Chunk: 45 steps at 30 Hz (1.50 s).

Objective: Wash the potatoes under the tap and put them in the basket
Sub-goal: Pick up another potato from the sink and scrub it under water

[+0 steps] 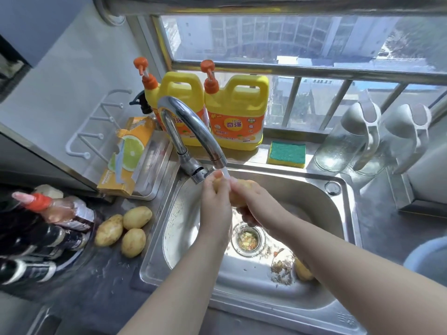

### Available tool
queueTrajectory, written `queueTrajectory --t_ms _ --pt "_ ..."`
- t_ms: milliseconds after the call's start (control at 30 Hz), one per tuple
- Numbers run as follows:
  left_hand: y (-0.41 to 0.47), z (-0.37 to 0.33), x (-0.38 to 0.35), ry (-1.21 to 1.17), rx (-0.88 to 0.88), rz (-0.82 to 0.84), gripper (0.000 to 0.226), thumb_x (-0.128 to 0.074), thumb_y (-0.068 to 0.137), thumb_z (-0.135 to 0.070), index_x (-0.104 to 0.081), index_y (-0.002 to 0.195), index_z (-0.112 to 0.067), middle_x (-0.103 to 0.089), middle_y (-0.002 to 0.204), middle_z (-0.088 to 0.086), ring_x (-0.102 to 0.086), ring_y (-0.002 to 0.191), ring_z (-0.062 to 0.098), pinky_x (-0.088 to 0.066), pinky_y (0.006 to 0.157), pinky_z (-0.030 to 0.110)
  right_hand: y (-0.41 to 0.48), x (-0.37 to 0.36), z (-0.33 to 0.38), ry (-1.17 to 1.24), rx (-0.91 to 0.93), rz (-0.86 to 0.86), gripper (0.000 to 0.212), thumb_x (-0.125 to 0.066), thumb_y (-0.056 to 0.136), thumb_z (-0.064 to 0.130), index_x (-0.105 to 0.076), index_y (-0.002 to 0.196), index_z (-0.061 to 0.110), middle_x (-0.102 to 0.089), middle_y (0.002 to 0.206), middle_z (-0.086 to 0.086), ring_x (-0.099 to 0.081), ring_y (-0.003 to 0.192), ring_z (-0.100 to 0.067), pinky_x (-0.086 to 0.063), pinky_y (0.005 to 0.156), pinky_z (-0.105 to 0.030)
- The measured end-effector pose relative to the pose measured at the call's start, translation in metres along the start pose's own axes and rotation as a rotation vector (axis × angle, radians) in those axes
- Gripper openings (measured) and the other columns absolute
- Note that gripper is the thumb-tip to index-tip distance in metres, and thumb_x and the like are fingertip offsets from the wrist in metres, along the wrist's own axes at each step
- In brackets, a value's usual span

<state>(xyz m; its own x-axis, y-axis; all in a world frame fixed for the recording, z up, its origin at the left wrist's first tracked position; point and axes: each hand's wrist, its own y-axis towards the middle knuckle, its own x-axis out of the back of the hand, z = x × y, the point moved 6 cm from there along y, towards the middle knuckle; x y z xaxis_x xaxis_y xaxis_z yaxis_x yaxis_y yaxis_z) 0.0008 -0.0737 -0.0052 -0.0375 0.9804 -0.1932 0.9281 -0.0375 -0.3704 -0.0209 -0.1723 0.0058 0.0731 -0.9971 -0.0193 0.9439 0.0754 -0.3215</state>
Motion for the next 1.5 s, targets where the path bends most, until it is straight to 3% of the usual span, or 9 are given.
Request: queueTrajectory --t_ms 200,333,467,667,967,1067,1267,1400,1500 --pt "0.001 -0.001 -0.002 0.152 -0.103 0.099 0.066 -0.075 0.070 -0.052 -0.053 0.126 -0.024 -0.068 0.113 0.005 -0.068 0.104 0.019 -0.056 0.092 0.039 -0.012 -0.005 -0.021 0.357 -0.497 -0.034 0.059 -0.035 0.094 0.076 -0.050 0.089 0.018 -0.038 0.057 0.002 -0.030 0.047 -0.012 -0.024 0.044 -0.023" --pt "0.008 -0.003 -0.006 0.077 -0.030 -0.062 0.060 -0.063 0.071 -0.058 -0.060 0.117 -0.019 -0.067 0.102 0.007 -0.063 0.092 0.025 -0.052 0.081 0.045 -0.007 0.006 -0.002 -0.097 -0.227 -0.105 0.066 -0.021 0.102 0.066 -0.054 0.090 0.010 -0.054 0.068 -0.003 -0.045 0.053 -0.013 -0.039 0.055 -0.030" --pt "0.014 0.005 -0.005 -0.057 0.117 -0.126 0.049 -0.053 0.084 -0.045 -0.062 0.121 -0.015 -0.068 0.119 0.015 -0.067 0.109 0.029 -0.055 0.096 0.044 -0.015 0.010 0.005 -0.519 -0.007 -0.131 0.054 -0.030 0.103 0.059 -0.045 0.126 0.012 -0.062 0.113 -0.003 -0.063 0.102 -0.023 -0.049 0.094 -0.045" --pt "0.021 0.015 -0.003 -0.227 0.455 -0.115 0.036 -0.036 0.106 -0.021 -0.063 0.085 -0.009 -0.069 0.060 0.006 -0.067 0.051 0.018 -0.052 0.043 0.022 -0.017 0.005 0.012 -0.852 0.154 -0.020 0.048 -0.046 0.100 0.053 -0.026 0.141 0.038 -0.058 0.124 0.000 -0.062 0.104 -0.031 -0.049 0.085 -0.042" --pt "-0.003 0.015 0.001 -0.055 0.058 0.075 0.059 -0.066 0.091 -0.045 -0.042 0.141 -0.026 -0.059 0.134 0.014 -0.062 0.121 0.031 -0.051 0.102 0.047 -0.004 0.008 -0.007 0.137 -0.306 -0.163 0.056 -0.023 0.106 0.055 -0.053 0.088 0.012 -0.047 0.058 -0.005 -0.035 0.043 -0.014 -0.024 0.045 -0.024" --pt "-0.004 0.018 0.005 -0.068 0.059 0.062 0.072 -0.080 0.067 -0.044 -0.050 0.130 -0.025 -0.065 0.121 0.012 -0.067 0.104 0.025 -0.056 0.083 0.040 -0.010 0.001 0.007 -0.025 -0.225 -0.078 0.049 -0.021 0.109 0.044 -0.053 0.095 0.010 -0.048 0.068 -0.010 -0.036 0.046 -0.011 -0.027 0.045 -0.024" --pt "0.008 0.014 0.012 -0.383 0.265 -0.192 0.015 -0.059 0.096 -0.021 -0.065 0.102 -0.009 -0.066 0.087 0.012 -0.068 0.066 0.020 -0.055 0.056 0.027 -0.024 -0.013 0.014 -0.409 0.017 -0.019 0.035 -0.036 0.107 0.044 -0.033 0.136 0.025 -0.062 0.113 0.003 -0.062 0.102 -0.017 -0.047 0.088 -0.031" --pt "0.002 0.007 0.009 -0.398 0.280 -0.182 0.023 -0.050 0.102 -0.021 -0.066 0.101 -0.004 -0.068 0.069 0.012 -0.065 0.052 0.022 -0.051 0.049 0.029 -0.018 -0.007 0.018 -0.300 0.078 0.002 0.031 -0.045 0.107 0.038 -0.039 0.135 0.024 -0.062 0.099 0.001 -0.060 0.079 -0.008 -0.048 0.072 -0.022" --pt "0.001 0.013 0.005 -0.267 0.176 -0.051 0.042 -0.049 0.103 -0.036 -0.058 0.133 -0.008 -0.070 0.112 0.021 -0.070 0.095 0.036 -0.055 0.074 0.045 -0.011 -0.003 0.010 0.131 -0.020 -0.049 0.017 -0.047 0.107 0.030 -0.055 0.112 0.015 -0.058 0.083 -0.008 -0.052 0.059 -0.011 -0.041 0.057 -0.027"
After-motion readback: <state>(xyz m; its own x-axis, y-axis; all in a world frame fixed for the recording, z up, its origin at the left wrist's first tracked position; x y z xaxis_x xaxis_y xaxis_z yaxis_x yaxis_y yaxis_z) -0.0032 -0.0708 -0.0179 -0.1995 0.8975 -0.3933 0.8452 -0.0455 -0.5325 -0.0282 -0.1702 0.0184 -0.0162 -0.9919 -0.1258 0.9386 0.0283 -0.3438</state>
